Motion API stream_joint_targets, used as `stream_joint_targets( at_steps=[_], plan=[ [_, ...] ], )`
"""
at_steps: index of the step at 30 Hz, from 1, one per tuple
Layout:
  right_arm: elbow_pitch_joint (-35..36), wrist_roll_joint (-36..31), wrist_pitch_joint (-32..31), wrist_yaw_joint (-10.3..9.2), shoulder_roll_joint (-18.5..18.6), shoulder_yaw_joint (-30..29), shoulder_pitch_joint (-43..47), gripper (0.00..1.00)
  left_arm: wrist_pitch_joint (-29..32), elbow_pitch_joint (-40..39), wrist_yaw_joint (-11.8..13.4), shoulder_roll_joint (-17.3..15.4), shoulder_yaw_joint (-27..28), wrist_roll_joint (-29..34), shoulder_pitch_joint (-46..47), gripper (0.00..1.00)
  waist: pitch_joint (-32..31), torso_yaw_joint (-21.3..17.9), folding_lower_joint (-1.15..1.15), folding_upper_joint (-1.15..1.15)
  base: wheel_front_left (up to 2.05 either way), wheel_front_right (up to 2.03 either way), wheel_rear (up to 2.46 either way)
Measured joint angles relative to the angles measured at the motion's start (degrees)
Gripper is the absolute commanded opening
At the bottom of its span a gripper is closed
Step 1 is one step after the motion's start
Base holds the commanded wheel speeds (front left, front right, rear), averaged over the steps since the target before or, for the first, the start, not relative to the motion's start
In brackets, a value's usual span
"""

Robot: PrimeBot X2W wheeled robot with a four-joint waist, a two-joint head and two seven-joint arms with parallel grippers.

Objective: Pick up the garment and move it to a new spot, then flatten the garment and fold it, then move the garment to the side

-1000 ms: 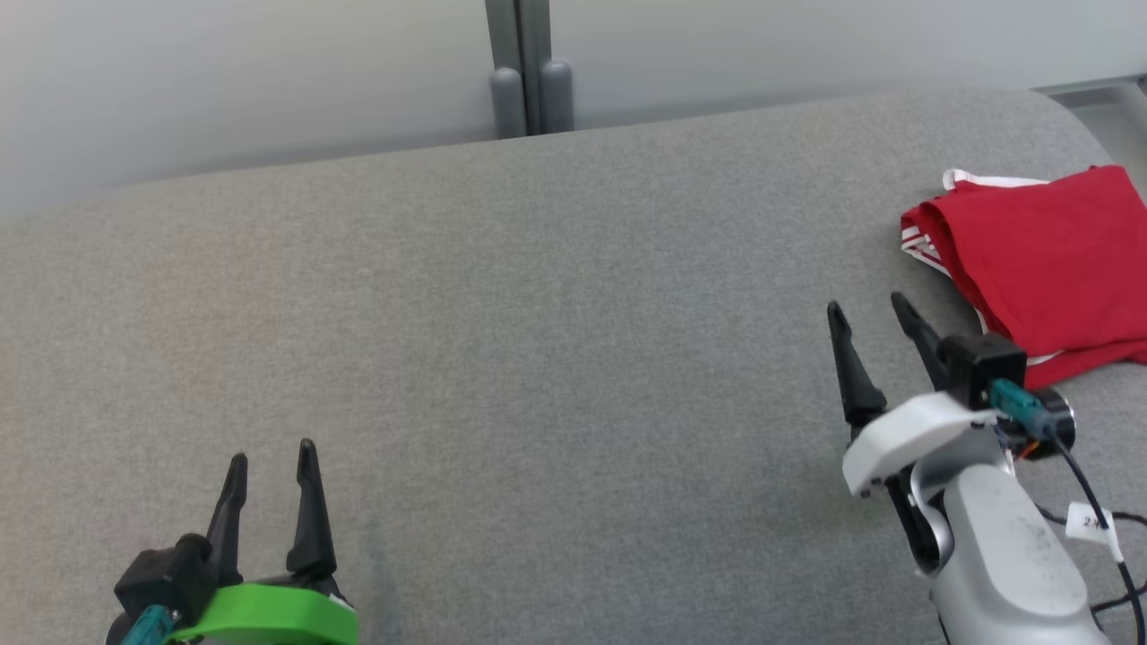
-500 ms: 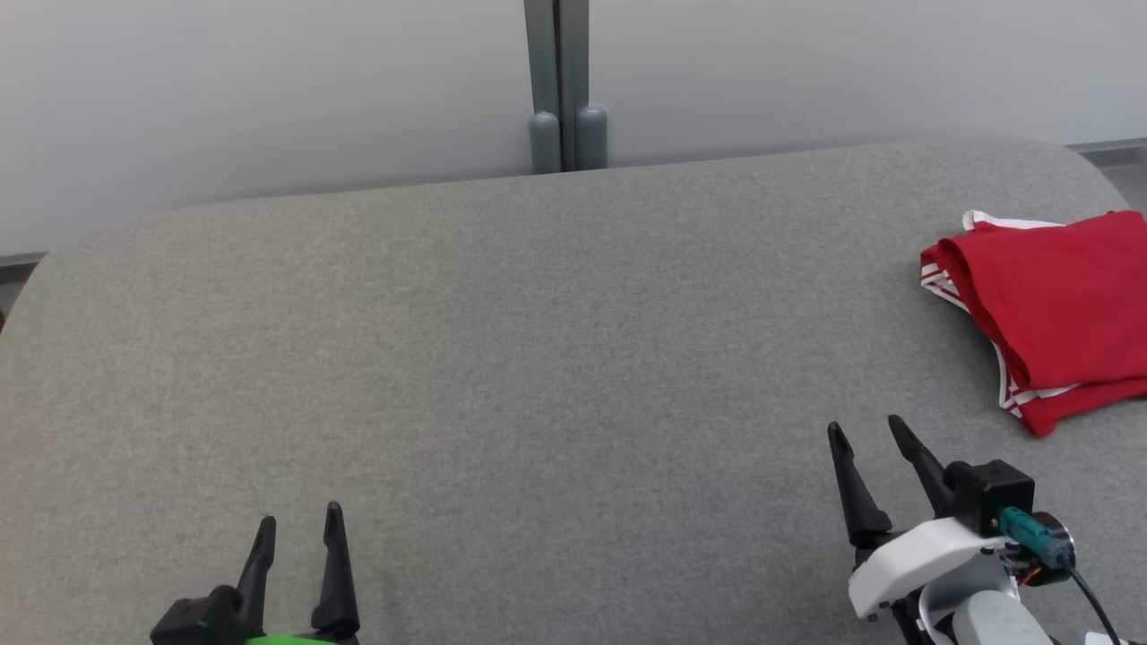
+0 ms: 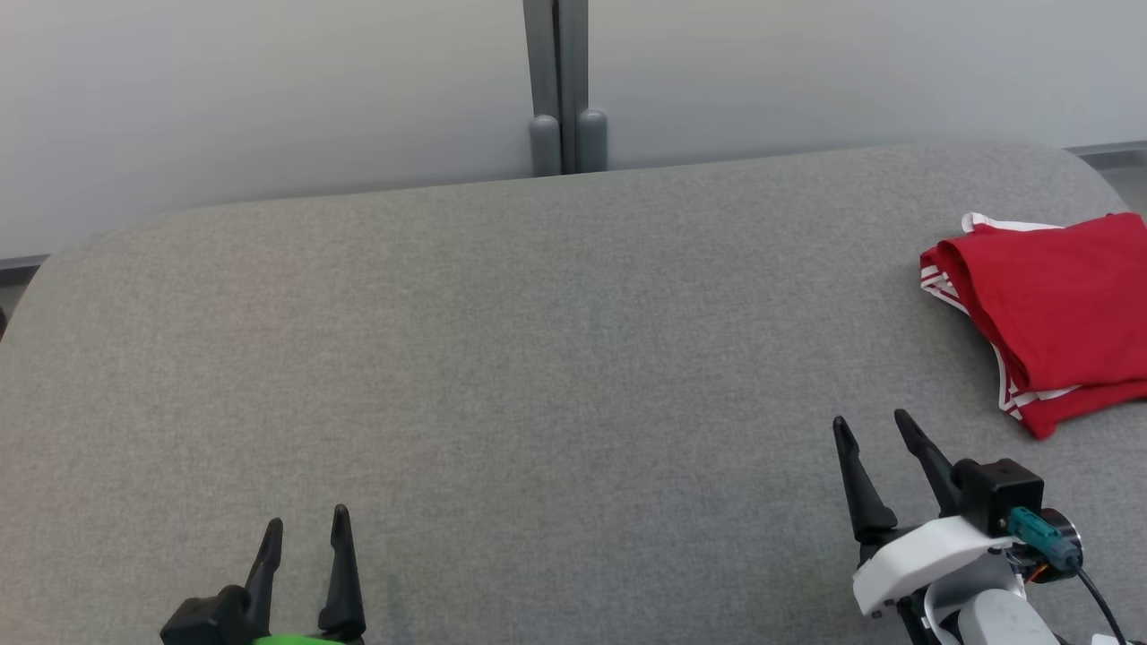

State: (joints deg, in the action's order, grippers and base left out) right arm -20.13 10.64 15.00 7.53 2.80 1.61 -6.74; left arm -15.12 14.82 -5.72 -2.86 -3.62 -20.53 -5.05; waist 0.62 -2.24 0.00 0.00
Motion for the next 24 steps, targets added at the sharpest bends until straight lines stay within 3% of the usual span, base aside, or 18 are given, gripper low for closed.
stream_joint_targets(
  at_steps=[1,7,24],
  plan=[
    [0.29,0.00,-0.01,0.00,0.00,-0.07,0.07,0.00,0.00,-0.01,0.26,0.00,-0.02,0.33,0.04,0.00,-0.07,0.16,0.00,0.00,0.00,0.00,0.00],
    [-1.91,1.27,-0.81,0.00,-0.44,-0.11,1.43,0.00,0.52,2.21,0.24,0.24,-0.14,-0.81,-0.34,0.00,-0.12,0.26,0.00,0.00,0.00,0.00,0.00],
    [-0.49,18.89,-5.24,0.00,-0.42,-1.77,1.42,0.00,5.16,1.60,0.21,0.24,2.02,-16.14,1.16,0.00,-0.20,0.53,0.00,0.00,0.00,0.00,0.00]
  ],
)
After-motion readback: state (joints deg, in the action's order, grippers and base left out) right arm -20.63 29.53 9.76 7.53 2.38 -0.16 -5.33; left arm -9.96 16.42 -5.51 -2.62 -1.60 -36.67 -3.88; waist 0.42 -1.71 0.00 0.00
